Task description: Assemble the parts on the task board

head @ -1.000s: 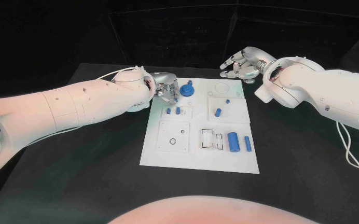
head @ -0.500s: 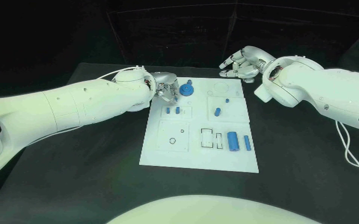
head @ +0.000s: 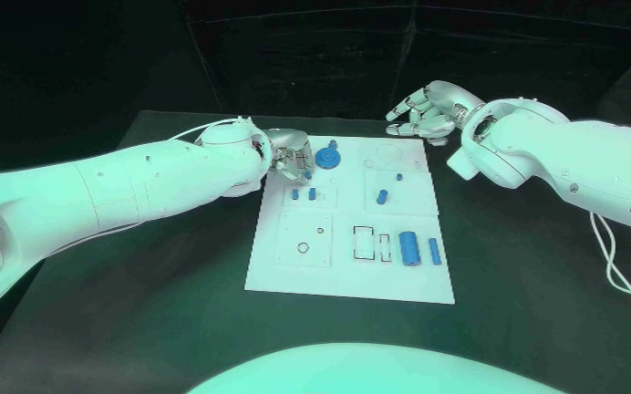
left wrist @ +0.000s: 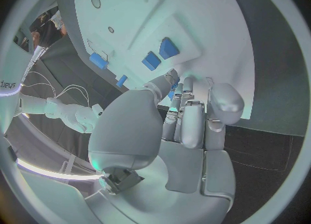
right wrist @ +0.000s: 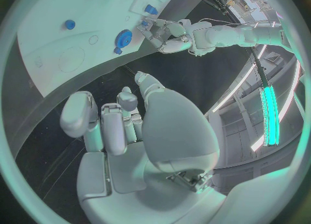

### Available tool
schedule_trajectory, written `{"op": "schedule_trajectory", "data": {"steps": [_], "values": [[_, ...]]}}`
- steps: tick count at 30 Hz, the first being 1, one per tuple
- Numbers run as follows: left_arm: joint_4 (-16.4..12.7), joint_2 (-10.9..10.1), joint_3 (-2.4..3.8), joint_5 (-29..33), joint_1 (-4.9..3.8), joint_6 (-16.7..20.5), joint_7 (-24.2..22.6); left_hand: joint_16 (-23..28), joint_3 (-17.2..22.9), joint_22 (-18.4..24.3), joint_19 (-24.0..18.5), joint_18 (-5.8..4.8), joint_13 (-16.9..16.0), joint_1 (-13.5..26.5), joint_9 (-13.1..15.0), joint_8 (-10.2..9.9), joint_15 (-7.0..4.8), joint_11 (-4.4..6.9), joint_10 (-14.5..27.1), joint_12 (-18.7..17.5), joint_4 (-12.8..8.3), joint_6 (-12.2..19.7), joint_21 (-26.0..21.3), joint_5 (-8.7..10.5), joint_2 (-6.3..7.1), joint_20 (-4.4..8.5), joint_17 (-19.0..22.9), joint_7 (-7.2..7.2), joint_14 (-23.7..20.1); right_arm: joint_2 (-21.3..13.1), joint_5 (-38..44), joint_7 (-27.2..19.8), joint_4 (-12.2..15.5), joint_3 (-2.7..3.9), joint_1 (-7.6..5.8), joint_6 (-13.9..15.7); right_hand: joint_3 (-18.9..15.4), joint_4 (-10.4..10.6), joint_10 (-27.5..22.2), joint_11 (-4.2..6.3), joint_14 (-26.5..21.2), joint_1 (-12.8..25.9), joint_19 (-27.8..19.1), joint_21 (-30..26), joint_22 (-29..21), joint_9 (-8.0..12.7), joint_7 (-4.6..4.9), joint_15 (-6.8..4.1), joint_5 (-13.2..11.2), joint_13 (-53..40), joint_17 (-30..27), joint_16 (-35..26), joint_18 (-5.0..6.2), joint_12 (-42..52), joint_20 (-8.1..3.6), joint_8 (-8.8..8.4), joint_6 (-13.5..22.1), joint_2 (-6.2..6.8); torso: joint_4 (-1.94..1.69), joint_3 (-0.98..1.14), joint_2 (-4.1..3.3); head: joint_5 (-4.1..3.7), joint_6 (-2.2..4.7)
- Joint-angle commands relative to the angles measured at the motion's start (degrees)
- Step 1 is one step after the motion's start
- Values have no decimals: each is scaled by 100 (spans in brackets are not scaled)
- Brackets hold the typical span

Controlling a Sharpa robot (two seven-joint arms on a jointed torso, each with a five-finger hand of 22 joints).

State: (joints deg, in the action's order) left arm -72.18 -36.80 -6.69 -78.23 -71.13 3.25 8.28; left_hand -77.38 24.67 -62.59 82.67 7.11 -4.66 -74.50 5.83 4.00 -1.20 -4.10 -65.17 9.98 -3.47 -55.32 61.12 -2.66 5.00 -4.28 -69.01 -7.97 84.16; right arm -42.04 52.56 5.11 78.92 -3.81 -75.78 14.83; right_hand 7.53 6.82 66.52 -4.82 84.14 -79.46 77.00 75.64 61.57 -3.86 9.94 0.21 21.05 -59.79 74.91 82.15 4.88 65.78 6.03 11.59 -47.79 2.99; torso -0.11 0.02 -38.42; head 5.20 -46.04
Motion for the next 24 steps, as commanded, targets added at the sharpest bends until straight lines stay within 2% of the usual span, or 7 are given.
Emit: {"op": "schedule_trajectory", "data": {"steps": [1, 6, 9, 12, 17, 21, 24], "values": [[2, -4, 2, 14, -7, 1, 76, -25, -26, -6, -12, -102, 9, 7, -34, -46, 42, -8, 37, -50, 8, 105, -3, -7, 52, -40, 5, -7, 123, -1, 14, -21, -7, 2, -11, -24, 11, 19, -56, 14, 268, 11, -53, -40, -29, -1, -8, -16, 25, 29, 119, -46, 69, -12, 3, 34, 16, -17, 1, -1, 2, 14, -3], [8, -16, 2, 14, -7, 69, 78, -30, -30, -9, -14, -100, 12, 15, -71, -52, 46, -15, 51, -76, 15, 194, -4, -7, 65, -45, 10, -12, 123, -16, 28, -21, -26, 2, -11, -19, 35, 19, -466, 22, 233, -14, -125, -133, -185, -7, -15, -21, 29, 535, 3, -133, 98, -446, 1, 62, -9, -19, -3, -1, 3, 9, 4], [3, -36, 3, 17, -7, 135, 79, -35, -43, -9, -16, -100, 19, 31, -97, -54, 53, -26, 85, -105, 23, 261, -8, -7, 84, -50, 11, -7, 123, -26, 107, -19, -38, 2, -11, -13, 94, 33, -1121, 30, 193, -51, -231, -284, -426, -6, -23, -37, 30, 1456, -143, -249, 139, -1293, -10, 91, -20, -15, -4, -3, 2, 4, 10], [-9, -80, 4, 86, -7, 243, 78, -26, -71, 11, -24, -97, 36, 52, -123, -47, 71, -53, 185, -163, 29, 319, -33, -7, 121, -61, 36, -11, 118, -41, 316, -17, -48, 2, -10, -31, 207, 47, -1351, 41, 127, -114, -383, -507, -779, -12, -31, -42, 34, 1911, -393, -443, 202, -1884, -25, 139, -103, 10, -3, -2, 1, 3, 22], [-75, -249, 11, 372, -5, 479, 1, 0, -104, 61, -43, -89, 44, 40, -133, -8, 103, -95, 330, -212, 18, 280, -94, -8, 151, -84, 95, -52, 103, -68, 972, -10, -57, 1, 30, -124, 494, 51, -1281, 26, 116, -257, -411, -660, -956, -6, -38, -39, -115, 2906, -521, -580, 223, -3028, -15, 162, -345, 115, 10, -1, 9, -23, 56], [-215, -517, 18, 1111, -9, 667, -203, 52, -177, 164, -83, -69, 55, 31, -155, -7, 144, -145, 560, -273, 5, 296, -215, -8, 193, -117, 197, -60, 71, -96, 1833, 30, -43, 1, 87, -198, 695, 39, -1005, 45, 132, -311, -377, -725, -1017, -4, -78, -47, -191, 3595, -569, -651, 227, -3744, -20, 135, -608, 224, -4, 3, 8, -92, 83], [-300, -681, 19, 1847, -11, 993, -723, 98, -224, 335, -147, -32, 44, 33, -136, 72, 168, -177, 646, -264, 25, 155, -410, -10, 161, -140, 277, -134, 36, -166, 2503, 61, 64, 1, 189, -164, 738, 35, -970, 53, 135, -318, -366, -747, -1036, -7, -114, -50, -241, 3797, -595, -684, 227, -3948, -20, 118, -723, 266, -9, -2, 15, -139, 171]]}}
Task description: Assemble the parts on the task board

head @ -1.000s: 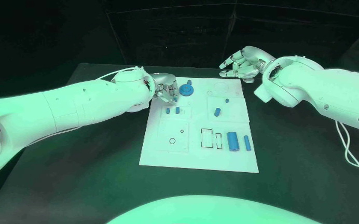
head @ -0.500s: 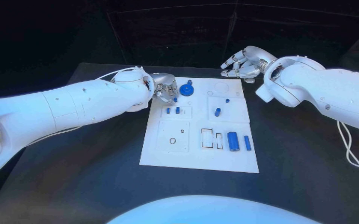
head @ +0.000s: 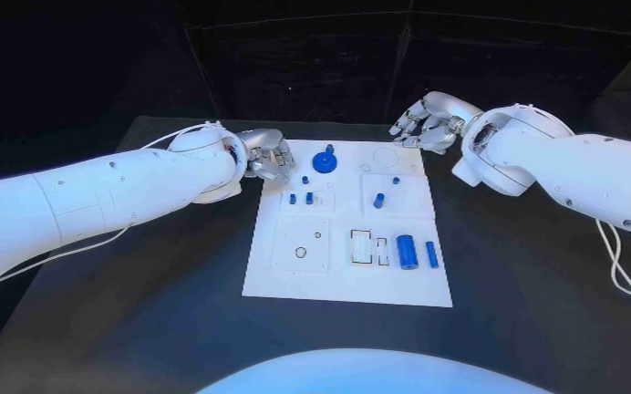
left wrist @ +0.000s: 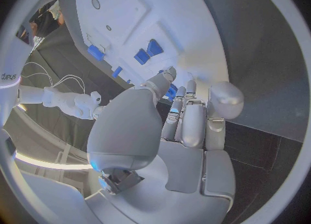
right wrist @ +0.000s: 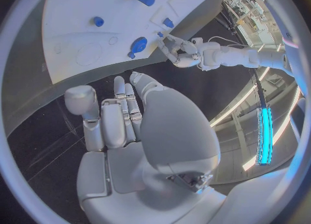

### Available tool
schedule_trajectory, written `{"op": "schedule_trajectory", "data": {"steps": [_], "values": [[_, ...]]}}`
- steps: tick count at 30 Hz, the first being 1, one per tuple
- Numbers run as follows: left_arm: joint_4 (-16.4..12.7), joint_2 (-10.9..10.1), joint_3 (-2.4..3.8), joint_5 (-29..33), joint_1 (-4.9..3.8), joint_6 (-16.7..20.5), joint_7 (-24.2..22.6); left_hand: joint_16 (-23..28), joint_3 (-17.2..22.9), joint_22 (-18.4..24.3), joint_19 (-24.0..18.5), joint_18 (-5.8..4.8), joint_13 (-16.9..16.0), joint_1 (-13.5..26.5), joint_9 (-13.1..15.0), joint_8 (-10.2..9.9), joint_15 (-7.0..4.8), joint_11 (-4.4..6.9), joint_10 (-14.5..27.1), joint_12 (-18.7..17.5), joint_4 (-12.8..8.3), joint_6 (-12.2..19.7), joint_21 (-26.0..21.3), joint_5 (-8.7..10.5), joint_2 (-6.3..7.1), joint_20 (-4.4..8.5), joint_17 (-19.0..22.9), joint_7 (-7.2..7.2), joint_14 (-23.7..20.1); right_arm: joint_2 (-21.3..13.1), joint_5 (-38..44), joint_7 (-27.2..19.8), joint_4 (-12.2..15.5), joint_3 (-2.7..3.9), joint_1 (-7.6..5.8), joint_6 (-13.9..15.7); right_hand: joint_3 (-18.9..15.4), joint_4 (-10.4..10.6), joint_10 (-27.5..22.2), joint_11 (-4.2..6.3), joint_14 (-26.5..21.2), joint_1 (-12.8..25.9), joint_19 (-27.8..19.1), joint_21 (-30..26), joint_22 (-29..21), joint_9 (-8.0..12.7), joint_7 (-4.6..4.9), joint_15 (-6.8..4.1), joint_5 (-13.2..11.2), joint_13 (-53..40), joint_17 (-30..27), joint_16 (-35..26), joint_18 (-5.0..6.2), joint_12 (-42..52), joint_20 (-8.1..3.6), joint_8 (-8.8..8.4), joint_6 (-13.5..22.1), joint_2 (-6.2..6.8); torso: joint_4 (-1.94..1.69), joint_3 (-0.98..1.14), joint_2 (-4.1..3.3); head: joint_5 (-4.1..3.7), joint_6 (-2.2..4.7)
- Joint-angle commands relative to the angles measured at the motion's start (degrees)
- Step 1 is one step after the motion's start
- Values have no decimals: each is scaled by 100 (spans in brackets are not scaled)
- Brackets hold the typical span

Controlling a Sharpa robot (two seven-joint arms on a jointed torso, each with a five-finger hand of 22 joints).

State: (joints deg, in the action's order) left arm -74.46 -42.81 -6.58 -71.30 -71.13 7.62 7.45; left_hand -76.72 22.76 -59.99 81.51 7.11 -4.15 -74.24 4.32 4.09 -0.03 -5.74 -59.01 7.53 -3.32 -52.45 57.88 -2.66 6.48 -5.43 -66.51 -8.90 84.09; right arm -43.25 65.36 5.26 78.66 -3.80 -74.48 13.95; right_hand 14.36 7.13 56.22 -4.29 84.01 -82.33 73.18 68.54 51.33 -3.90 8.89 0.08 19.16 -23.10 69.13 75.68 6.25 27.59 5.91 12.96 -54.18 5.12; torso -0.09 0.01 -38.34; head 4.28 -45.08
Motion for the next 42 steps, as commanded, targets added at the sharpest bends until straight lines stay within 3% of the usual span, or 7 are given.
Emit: {"op": "schedule_trajectory", "data": {"steps": [1, 5, 9, 18, 27, 32, 42], "values": [[-99, -124, 7, 1429, -11, 695, -867, 25, -24, 108, -46, -26, -22, -6, 40, 133, 61, -29, -5, 17, 19, -258, -124, -10, -32, -32, 17, -64, 41, -66, 1384, 51, 124, -1, 93, -53, 67, 5, 60, -4, 148, -35, 18, -44, -20, -3, -19, -34, -74, 188, -26, -49, 92, -191, -10, -29, -107, 62, -10, -2, 6, -58, 97], [-259, -315, 5, 2968, -11, 1253, -1748, 239, 26, 497, -217, 63, -84, -97, 84, 281, 66, -9, -204, 182, 0, -527, -573, -11, -134, -52, 340, -46, -98, -135, 1997, 66, 243, -1, 251, 77, 116, -13, 97, -12, 152, -72, 32, -62, -31, 2, -35, -28, -150, 404, -49, -82, 90, -392, -5, -85, -162, 106, 12, 2, 8, -159, 147], [-438, -495, 2, 4757, -11, 1538, -2321, 328, 60, 494, -230, 84, -192, -105, 112, 370, -38, 143, -701, 442, 18, -729, -584, -12, -202, -2, 465, 72, -147, -154, 2369, 97, 272, -1, 375, 137, 126, 12, -98, -80, 114, -49, -110, -260, -320, 17, -10, 33, -444, 670, -165, -192, 135, -691, 31, -206, -83, 185, 31, -2, 11, -218, 143], [-782, -679, -5, 6480, -8, 1434, -2978, 1080, -19, 1353, -727, 237, -264, 35, 91, 350, -67, 196, -905, 519, 113, -823, -1642, -11, -178, 35, 1467, 115, -650, -124, 2807, 187, 245, -1, 536, 39, 127, 7, -157, -135, 104, -69, -134, -319, -382, 17, 31, 67, -533, 915, -179, -220, 146, -869, 69, -328, -7, 249, 26, -12, 14, -301, 117], [-875, -706, -8, 6783, -6, 1397, -3138, 1162, -32, 1514, -825, 269, -288, 30, 91, 358, -69, 204, -944, 546, 115, -862, -1844, -11, -187, 33, 1579, 119, -725, 2, 2899, 225, 81, -1, 591, 24, 144, 2, -165, -172, 122, -86, -109, -313, -365, 14, 84, 92, -525, 1050, -143, -198, 141, -941, 89, -400, 29, 255, 16, -5, 7, -316, 99], [-881, -702, -9, 6810, -5, 1368, -3140, 1184, -37, 1556, -850, 277, -292, 28, 90, 357, -68, 203, -943, 548, 114, -866, -1897, -11, -185, 32, 1610, 116, -745, 51, 2857, 223, 31, -2, 618, -138, 191, -7, -106, -177, 139, -119, -81, -291, -331, 2, 95, 98, -492, 1124, -107, -171, 136, -958, 99, -403, -26, 218, 22, -16, 3, -319, 79], [-875, -681, -11, 6820, -5, 1307, -3121, 1231, -44, 1651, -909, 292, -300, 22, 80, 338, -60, 190, -924, 546, 114, -846, -2018, -12, -189, 27, 1678, 97, -790, 136, 2833, 211, -39, -4, 701, -348, 356, -18, 100, -150, 170, -168, 15, -194, -188, -11, 75, 79, -559, 1320, -45, -126, 114, -1021, 90, -402, -205, 159, 18, -6, 4, -319, 51]]}}
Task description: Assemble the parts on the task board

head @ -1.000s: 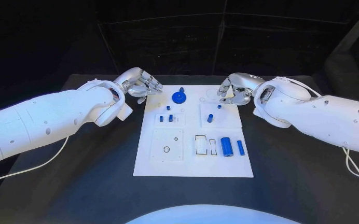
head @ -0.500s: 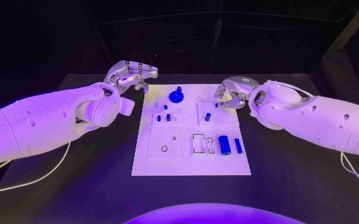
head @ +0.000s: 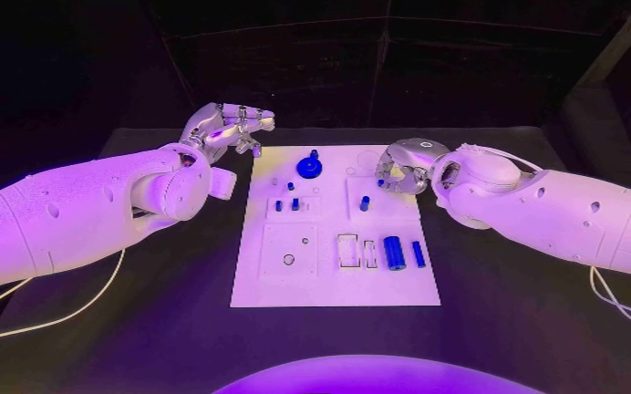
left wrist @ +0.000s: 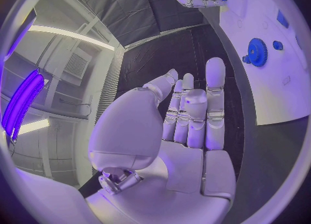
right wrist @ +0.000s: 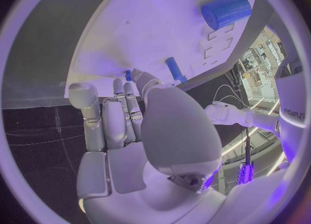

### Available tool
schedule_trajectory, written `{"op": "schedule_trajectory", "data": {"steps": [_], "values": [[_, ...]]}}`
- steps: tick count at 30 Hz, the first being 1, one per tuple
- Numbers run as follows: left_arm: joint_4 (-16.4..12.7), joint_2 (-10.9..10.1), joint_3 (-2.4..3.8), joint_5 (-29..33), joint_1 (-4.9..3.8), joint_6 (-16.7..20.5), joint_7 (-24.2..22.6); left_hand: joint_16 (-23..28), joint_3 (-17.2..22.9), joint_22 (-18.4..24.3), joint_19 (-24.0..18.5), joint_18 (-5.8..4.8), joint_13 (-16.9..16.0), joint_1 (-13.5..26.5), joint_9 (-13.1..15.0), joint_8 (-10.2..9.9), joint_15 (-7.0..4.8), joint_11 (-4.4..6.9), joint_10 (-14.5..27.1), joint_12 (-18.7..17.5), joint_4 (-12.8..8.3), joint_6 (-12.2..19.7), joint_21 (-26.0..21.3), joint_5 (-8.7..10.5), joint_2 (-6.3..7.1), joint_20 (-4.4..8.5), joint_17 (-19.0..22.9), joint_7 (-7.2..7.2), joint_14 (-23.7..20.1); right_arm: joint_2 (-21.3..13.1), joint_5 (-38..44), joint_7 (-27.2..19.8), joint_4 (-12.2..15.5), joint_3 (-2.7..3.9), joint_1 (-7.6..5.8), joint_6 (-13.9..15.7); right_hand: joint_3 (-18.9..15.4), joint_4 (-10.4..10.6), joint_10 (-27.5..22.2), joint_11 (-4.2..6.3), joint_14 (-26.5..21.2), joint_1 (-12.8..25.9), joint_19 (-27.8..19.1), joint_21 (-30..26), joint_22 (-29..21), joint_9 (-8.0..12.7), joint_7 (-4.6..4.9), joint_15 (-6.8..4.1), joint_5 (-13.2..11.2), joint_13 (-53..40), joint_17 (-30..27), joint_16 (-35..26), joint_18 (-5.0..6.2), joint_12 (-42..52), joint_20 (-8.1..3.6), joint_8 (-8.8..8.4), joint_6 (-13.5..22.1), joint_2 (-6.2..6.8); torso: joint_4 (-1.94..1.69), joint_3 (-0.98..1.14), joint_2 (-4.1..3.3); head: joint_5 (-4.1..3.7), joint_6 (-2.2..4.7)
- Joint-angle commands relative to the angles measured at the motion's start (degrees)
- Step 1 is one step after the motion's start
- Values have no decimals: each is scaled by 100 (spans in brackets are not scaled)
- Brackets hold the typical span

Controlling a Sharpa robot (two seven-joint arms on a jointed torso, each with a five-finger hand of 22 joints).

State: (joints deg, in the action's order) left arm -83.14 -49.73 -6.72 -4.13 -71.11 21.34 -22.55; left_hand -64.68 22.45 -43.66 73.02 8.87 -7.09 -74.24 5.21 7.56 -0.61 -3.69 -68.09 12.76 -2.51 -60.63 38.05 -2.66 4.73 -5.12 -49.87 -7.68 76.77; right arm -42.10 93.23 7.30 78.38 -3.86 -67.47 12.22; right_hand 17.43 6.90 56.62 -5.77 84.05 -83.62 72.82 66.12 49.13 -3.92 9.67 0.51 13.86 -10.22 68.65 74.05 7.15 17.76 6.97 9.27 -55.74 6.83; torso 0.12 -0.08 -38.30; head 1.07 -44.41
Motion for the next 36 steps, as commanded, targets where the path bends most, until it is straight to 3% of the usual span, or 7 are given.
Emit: {"op": "schedule_trajectory", "data": {"steps": [1, 11, 19, 27, 36], "values": [[-5, 13, 3, 104, -7, -70, -118, 33, -14, 28, -67, 118, -7, 20, -10, -11, -1, -16, -14, 23, 32, -27, -49, -12, -17, -5, 23, -27, -64, 25, 46, 6, -14, 2, 2, -181, 56, 5, 69, -1, 166, -39, 56, 54, 41, -9, -5, 35, -29, 40, 0, 35, 22, -41, -17, -33, -57, -14, -3, 3, 0, 2, -16], [30, 34, 2, 104, -6, -150, -44, 83, -11, 131, -128, 134, -16, -1, -22, -34, 13, -33, 20, 17, 26, 0, -179, -12, -33, -15, 96, -48, -114, 91, 45, 21, -52, 2, 25, -296, 209, -17, 284, 35, 187, -40, 183, 212, 279, -14, -32, 1, -12, 206, 73, 83, -19, -111, -40, -41, -218, -27, 10, 2, 6, 13, -49], [34, 43, 1, 104, -6, -190, -21, 100, 3, 163, -149, 140, -21, -33, -25, -38, 16, -35, 31, 17, 10, 2, -223, -12, -52, -18, 123, -52, -135, 147, 77, 116, -93, 2, 52, -335, 375, -98, 477, 80, 208, -92, 310, 390, 540, -21, -69, -45, -62, 307, 95, 116, -61, -153, -77, -37, -360, -91, 0, 0, 4, 6, -59], [37, 46, 1, 104, -6, -249, -3, 112, 6, 183, -160, 143, -23, -40, -26, -40, 18, -37, 35, 17, 7, 3, -247, -12, -57, -19, 140, -53, -145, 187, 308, 307, -137, 2, 77, -345, 886, -522, 705, 106, 215, -403, 414, 592, 824, -17, -75, -85, -469, 390, 73, 125, -107, -214, -136, -60, -514, -203, 4, -1, 7, -5, -85], [40, 37, 0, 104, -6, -276, 22, 117, 10, 196, -168, 146, -24, -49, -28, -43, 19, -38, 41, 16, 2, 6, -264, -12, -62, -21, 149, -53, -152, 182, 528, 481, -95, 2, 94, -237, 1232, -777, 787, 95, 213, -332, 416, 687, 938, -6, -67, -71, -529, 437, 72, 142, -121, -289, -124, -122, -563, -150, 7, 1, 10, -7, -94]]}}
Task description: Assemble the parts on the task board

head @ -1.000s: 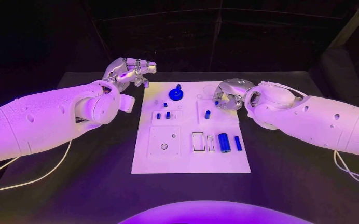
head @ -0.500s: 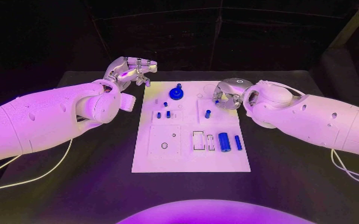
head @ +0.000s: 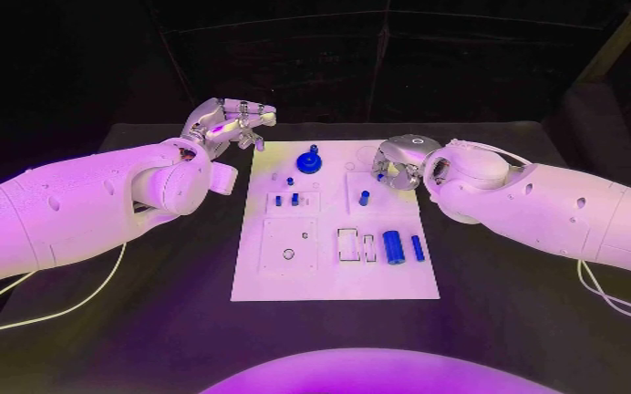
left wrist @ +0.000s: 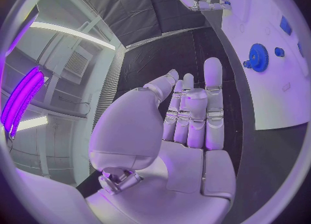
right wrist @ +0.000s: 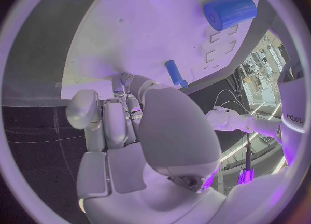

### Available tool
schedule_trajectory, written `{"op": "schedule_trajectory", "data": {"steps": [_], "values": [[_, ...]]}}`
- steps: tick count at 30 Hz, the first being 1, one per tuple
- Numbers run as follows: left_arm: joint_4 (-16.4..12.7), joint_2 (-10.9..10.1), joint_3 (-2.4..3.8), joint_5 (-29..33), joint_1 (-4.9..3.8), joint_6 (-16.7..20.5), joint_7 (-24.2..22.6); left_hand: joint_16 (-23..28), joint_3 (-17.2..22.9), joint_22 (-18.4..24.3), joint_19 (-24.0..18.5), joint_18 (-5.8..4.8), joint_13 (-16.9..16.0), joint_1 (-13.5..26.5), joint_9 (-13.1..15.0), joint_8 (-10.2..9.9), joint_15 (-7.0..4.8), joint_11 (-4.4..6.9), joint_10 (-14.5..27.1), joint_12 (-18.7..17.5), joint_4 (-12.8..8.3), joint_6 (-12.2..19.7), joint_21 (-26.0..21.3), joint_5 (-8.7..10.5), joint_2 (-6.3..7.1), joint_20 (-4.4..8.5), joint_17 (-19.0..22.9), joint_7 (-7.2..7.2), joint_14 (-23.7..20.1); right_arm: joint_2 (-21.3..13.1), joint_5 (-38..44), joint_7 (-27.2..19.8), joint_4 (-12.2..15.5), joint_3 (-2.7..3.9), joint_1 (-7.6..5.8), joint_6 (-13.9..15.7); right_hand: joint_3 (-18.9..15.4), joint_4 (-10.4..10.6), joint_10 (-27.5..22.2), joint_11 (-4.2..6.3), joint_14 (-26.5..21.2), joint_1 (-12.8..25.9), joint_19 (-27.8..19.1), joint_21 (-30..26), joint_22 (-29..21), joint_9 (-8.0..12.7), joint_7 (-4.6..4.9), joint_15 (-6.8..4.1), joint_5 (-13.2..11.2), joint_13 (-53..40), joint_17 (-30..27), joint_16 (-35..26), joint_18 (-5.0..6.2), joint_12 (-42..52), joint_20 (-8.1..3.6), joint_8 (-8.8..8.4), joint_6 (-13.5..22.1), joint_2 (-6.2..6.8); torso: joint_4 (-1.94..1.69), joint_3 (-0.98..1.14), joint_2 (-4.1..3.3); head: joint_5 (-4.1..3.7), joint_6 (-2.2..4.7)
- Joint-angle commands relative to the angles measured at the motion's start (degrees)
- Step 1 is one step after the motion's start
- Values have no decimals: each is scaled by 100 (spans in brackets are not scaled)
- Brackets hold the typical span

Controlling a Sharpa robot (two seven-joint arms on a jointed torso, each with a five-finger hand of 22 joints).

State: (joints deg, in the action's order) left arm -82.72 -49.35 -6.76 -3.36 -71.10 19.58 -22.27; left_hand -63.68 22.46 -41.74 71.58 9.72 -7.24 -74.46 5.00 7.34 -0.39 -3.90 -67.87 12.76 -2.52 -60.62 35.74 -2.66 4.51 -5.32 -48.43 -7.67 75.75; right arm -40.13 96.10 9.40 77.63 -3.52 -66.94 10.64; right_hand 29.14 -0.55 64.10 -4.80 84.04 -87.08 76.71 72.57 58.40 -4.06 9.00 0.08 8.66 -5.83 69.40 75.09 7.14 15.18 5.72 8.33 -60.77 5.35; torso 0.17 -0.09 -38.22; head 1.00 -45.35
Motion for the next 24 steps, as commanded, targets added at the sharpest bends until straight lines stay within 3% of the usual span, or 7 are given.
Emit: {"op": "schedule_trajectory", "data": {"steps": [1, 17, 24], "values": [[-2, -3, 4, 27, -7, -111, 0, 17, 10, 5, -24, 61, -9, -27, -6, -21, -2, -17, 19, 16, 3, 6, -33, -12, -40, -1, 4, -53, -50, -19, 258, 286, -7, -32, 43, -48, 92, -56, 40, -4, 213, 22, 24, 46, 13, 9, 4, -26, -11, 3, -7, 36, -119, -40, 0, -36, -58, 5, 2, 1, 2, 0, -1], [46, -1, 3, 27, -6, -234, 76, 39, 1, 42, -53, 64, -15, -33, -24, -57, 16, -43, 73, 3, -4, 59, -88, -12, -39, -13, 44, -85, -86, -183, 249, 330, 294, -29, 56, 687, 232, -140, 70, -10, 212, 155, 32, 103, 86, 10, 10, -24, -22, 22, -19, 39, -127, -76, 5, -71, -79, 44, -2, 3, 2, -26, 9], [68, -2, 3, 27, -6, -244, 82, 39, 1, 42, -53, 64, -15, -33, -24, -57, 16, -43, 73, 3, -4, 59, -88, -12, -39, -13, 44, -85, -86, -272, 157, 340, 371, -27, 55, 874, 257, -145, 83, -6, 212, 236, 34, 120, 106, 8, 8, -25, -57, 27, -20, 44, -128, -87, 5, -79, -92, 61, 1, -2, 1, -39, 15]]}}
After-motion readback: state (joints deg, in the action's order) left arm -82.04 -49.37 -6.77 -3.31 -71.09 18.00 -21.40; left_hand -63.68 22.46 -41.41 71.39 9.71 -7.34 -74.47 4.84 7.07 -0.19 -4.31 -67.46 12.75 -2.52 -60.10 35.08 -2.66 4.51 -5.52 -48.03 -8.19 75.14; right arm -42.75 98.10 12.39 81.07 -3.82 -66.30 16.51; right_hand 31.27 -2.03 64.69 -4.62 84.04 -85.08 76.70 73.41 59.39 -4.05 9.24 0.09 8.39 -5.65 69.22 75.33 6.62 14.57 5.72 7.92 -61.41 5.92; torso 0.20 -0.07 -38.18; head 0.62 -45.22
